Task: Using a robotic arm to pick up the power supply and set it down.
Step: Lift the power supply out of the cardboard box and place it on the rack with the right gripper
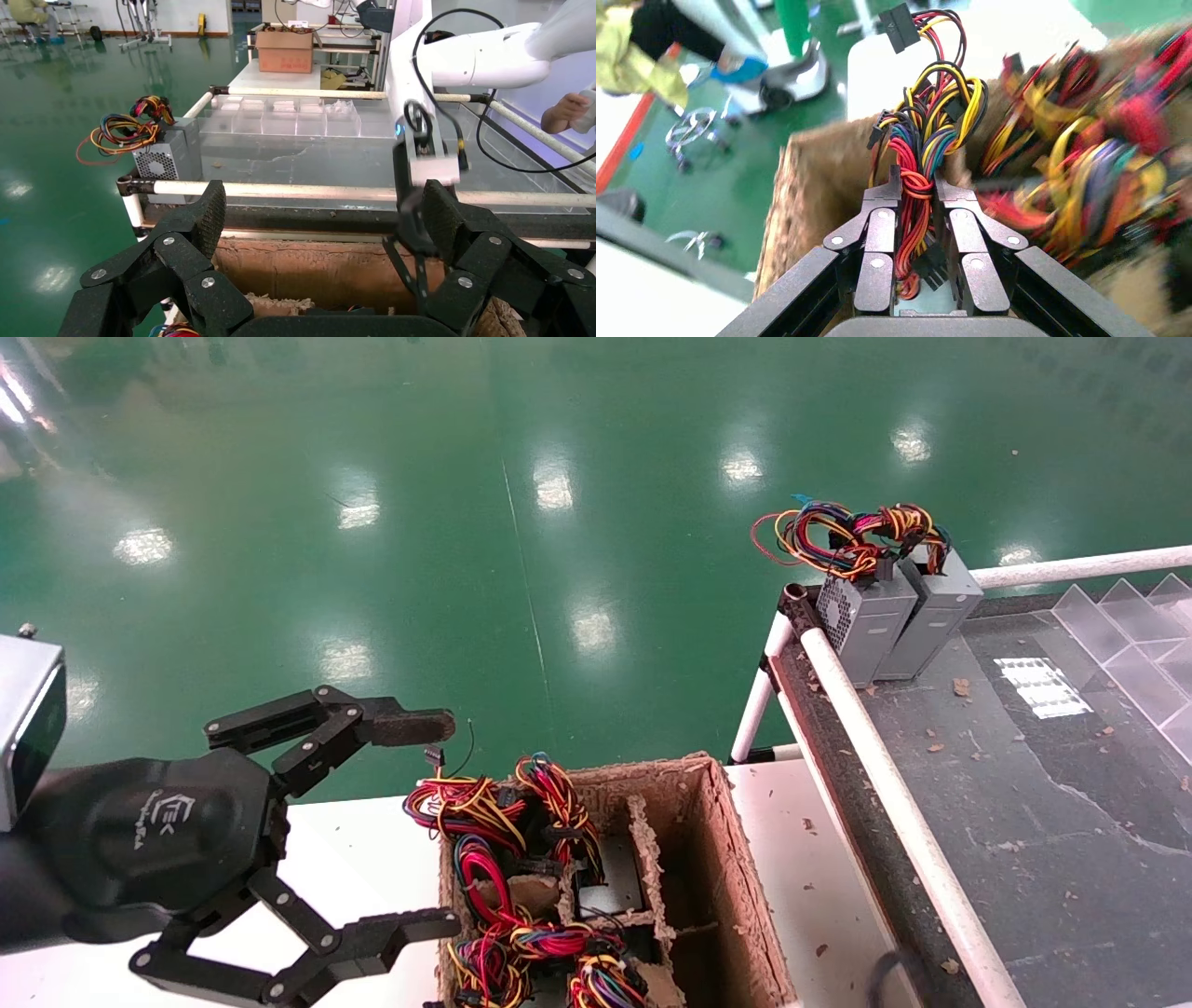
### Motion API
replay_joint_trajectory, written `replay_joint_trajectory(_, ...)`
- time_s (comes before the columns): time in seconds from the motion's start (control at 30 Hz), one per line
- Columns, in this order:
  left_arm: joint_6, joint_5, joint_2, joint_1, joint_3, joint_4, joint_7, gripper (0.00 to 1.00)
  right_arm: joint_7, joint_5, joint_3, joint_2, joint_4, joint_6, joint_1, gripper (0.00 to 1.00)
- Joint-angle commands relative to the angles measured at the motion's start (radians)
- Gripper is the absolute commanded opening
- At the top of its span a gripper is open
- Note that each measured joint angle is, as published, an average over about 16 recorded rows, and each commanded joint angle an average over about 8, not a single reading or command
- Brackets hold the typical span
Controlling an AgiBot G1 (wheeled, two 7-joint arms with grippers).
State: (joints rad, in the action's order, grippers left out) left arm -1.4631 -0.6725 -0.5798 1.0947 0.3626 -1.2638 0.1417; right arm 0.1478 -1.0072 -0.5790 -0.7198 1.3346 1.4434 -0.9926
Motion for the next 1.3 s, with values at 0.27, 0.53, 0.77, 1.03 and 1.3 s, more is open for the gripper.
replay_joint_trajectory(0.27,0.0,0.0,0.0,0.0,0.0,0.0,0.0,1.0,-0.045,0.124,0.08,0.046,-0.003,-0.024,0.025,0.0)
replay_joint_trajectory(0.53,0.0,0.0,0.0,0.0,0.0,0.0,0.0,1.0,-0.068,0.228,0.157,0.103,-0.013,-0.055,0.054,0.0)
replay_joint_trajectory(0.77,0.0,0.0,0.0,0.0,0.0,0.0,0.0,1.0,-0.092,0.339,0.239,0.159,-0.034,-0.076,0.077,0.0)
replay_joint_trajectory(1.03,0.0,0.0,0.0,0.0,0.0,0.0,0.0,1.0,-0.142,0.45,0.345,0.221,-0.083,-0.095,0.074,0.0)
replay_joint_trajectory(1.3,0.0,0.0,0.0,0.0,0.0,0.0,0.0,1.0,-0.227,0.439,0.423,0.28,-0.138,-0.198,0.055,0.0)
